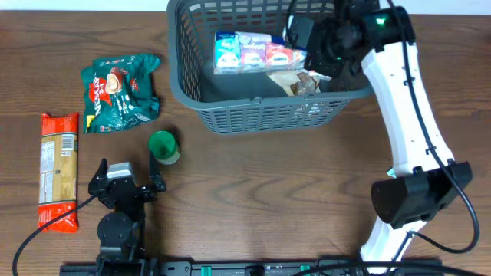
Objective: Pack container
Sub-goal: 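Carry the tissue pack with the right gripper and release it in the basket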
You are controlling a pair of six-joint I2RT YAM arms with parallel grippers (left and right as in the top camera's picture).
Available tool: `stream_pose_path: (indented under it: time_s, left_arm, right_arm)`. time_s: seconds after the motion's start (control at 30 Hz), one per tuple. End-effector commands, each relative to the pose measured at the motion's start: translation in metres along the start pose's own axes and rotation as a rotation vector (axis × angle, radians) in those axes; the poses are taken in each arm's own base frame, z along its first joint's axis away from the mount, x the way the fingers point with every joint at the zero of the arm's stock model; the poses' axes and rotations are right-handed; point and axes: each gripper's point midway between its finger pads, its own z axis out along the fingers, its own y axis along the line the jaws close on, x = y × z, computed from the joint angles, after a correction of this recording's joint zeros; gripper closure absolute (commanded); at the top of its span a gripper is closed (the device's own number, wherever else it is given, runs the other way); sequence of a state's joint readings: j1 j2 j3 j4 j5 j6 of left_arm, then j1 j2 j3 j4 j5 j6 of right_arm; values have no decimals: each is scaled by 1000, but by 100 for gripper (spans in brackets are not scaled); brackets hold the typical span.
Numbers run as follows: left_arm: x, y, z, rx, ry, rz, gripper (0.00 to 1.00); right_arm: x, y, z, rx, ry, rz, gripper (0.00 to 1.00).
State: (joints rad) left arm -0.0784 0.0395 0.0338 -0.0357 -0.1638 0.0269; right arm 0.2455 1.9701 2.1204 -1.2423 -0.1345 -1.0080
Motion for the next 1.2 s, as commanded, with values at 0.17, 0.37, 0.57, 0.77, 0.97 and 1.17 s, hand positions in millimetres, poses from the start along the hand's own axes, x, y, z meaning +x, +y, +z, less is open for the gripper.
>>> stream_pose_path:
  time_s: [0.17, 0.37, 0.57, 0.77, 0.97, 1.17]
  left_arm:
    - [19, 4, 2, -19, 50, 17, 1]
    - [19, 4, 2, -19, 50, 17, 1]
    - [19, 4, 2, -19, 50, 17, 1]
    - [19, 4, 2, -19, 50, 17, 1]
    - [19, 4, 2, -19, 50, 17, 2]
    - [19, 4, 2, -19, 50, 17, 1]
  right_arm:
    - [-16, 16, 3, -44, -22, -77, 99]
    - [-14, 20, 3, -59, -13, -69, 82]
    - [-15, 19, 3, -56, -15, -46, 1]
    - [-26, 4, 1, 4, -57, 133, 1]
    - [-50, -30, -31, 153, -193, 366, 1]
    - [-14, -103, -125, 641, -241, 822, 1]
